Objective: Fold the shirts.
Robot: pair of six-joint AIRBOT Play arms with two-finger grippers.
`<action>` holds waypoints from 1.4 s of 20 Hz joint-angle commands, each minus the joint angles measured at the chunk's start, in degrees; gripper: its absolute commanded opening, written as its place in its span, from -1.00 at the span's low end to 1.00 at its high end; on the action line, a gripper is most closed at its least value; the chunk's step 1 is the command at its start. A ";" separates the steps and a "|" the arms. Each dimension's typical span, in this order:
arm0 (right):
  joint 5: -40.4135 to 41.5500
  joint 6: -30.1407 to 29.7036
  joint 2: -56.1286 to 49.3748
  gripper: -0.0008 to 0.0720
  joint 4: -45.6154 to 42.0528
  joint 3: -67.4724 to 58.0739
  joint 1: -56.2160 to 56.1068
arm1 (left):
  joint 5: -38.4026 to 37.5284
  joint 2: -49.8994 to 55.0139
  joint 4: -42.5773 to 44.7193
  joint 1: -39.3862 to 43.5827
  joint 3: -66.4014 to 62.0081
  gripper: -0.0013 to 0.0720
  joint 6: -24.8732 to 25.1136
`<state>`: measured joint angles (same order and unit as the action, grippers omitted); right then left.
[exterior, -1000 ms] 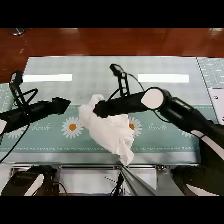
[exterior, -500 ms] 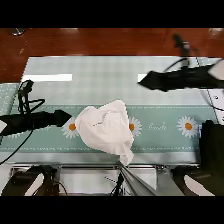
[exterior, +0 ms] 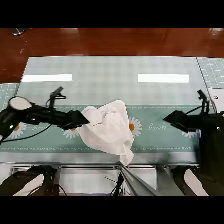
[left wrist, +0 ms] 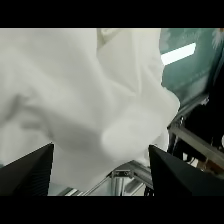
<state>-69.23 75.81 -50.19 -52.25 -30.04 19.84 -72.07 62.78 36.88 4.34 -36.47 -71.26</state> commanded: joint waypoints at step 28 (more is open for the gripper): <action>14.88 1.01 -23.12 0.71 18.29 -0.50 -48.54 | -6.86 16.85 4.94 -4.55 -14.49 -0.92 6.51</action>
<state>-55.07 76.84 -70.70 -33.47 -28.77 -25.50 -79.02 79.59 41.80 -0.12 -50.92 -64.82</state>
